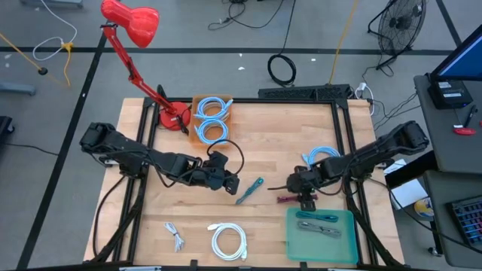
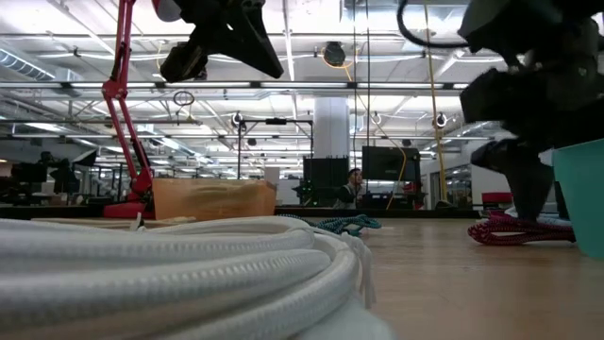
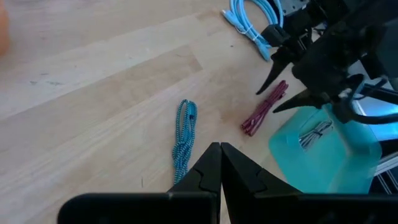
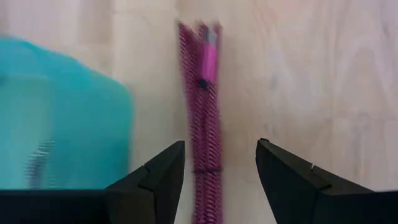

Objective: Pick & Place USB Port
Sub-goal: Put the dark red charger cable into the green bin

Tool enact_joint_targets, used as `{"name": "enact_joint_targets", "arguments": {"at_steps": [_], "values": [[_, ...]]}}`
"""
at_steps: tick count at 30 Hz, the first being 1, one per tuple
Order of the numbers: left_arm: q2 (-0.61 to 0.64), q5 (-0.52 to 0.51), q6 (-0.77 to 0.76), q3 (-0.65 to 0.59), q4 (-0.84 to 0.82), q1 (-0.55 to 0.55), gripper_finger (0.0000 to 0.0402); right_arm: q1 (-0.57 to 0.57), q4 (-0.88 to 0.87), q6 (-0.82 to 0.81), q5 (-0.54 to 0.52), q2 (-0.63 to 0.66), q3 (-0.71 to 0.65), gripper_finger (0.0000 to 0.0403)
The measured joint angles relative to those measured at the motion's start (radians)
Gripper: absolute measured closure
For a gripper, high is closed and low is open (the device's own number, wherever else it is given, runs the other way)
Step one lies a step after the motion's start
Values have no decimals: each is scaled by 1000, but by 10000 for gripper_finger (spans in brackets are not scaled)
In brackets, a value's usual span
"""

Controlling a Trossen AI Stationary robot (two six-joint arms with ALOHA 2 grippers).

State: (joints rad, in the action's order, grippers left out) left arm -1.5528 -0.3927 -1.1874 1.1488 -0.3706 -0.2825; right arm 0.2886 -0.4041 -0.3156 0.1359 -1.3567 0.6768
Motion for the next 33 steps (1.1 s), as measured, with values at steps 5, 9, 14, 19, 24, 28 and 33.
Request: {"name": "enact_joint_targets", "arguments": {"at_steps": [5,9,14,19,24,28,33], "values": [[0,2,0,0,0,-4,392,3,91,-76,-11,5,-120,226],[0,3,-1,0,1,-9,392,1,73,-155,-39,9,-181,258],[0,7,9,0,2,-8,392,-11,51,-196,-84,45,-145,352],[0,34,64,0,-1,-3,392,-50,-79,-217,-125,83,-11,380],[0,75,146,0,-9,17,392,-64,-319,-247,-141,88,212,384],[0,131,199,0,-30,31,392,-8,-427,-332,-64,91,362,385],[0,160,264,0,-79,31,392,177,-491,-566,-58,90,410,385]]}}
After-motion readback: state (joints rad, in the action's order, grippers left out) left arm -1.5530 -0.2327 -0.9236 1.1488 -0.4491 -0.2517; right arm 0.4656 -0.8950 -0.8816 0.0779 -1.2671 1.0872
